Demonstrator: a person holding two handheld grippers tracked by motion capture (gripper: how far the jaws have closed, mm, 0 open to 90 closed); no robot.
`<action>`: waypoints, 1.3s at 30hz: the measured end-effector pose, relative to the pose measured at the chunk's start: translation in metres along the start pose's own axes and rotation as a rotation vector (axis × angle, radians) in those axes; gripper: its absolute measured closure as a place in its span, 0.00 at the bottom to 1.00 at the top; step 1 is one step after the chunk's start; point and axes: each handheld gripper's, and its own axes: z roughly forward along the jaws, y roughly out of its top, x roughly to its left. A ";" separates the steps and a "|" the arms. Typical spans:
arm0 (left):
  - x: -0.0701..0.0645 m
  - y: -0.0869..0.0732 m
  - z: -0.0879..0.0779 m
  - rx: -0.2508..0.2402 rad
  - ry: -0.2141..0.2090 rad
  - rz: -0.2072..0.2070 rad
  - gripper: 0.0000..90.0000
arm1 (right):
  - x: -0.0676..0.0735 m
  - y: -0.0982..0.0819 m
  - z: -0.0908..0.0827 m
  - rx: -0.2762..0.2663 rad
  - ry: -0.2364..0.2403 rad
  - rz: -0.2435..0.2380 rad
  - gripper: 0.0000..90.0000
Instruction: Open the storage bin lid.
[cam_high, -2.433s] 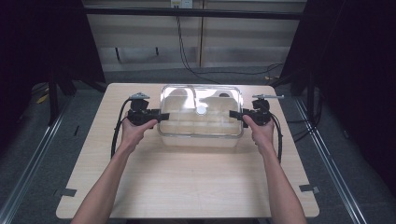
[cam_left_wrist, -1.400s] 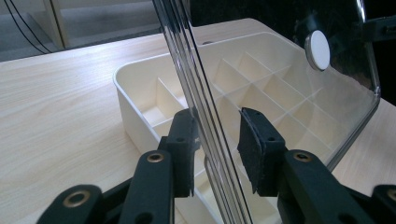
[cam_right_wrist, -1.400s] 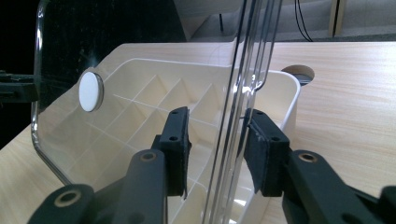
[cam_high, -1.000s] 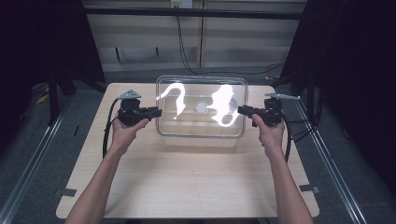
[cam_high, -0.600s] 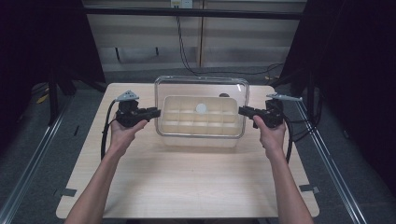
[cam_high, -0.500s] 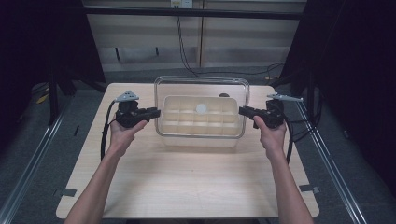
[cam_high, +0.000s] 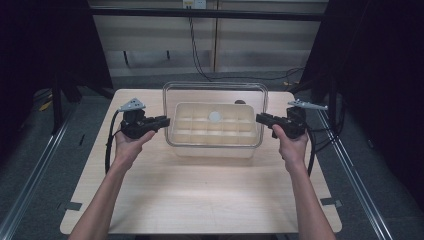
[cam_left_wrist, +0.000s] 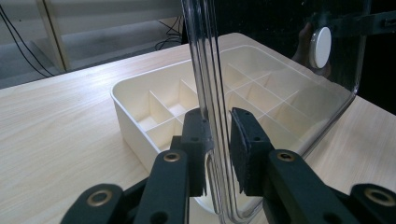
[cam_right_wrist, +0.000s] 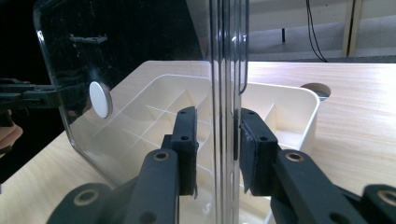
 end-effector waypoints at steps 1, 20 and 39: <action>0.000 -0.001 -0.002 -0.005 -0.004 -0.003 0.85 | 0.001 0.000 -0.001 0.000 0.006 -0.001 0.78; -0.013 -0.012 -0.015 0.014 -0.007 0.003 0.86 | 0.013 -0.011 -0.014 -0.007 0.028 -0.028 0.79; -0.025 -0.016 -0.032 0.005 -0.028 0.017 0.85 | 0.023 -0.019 -0.028 -0.002 0.031 -0.024 0.79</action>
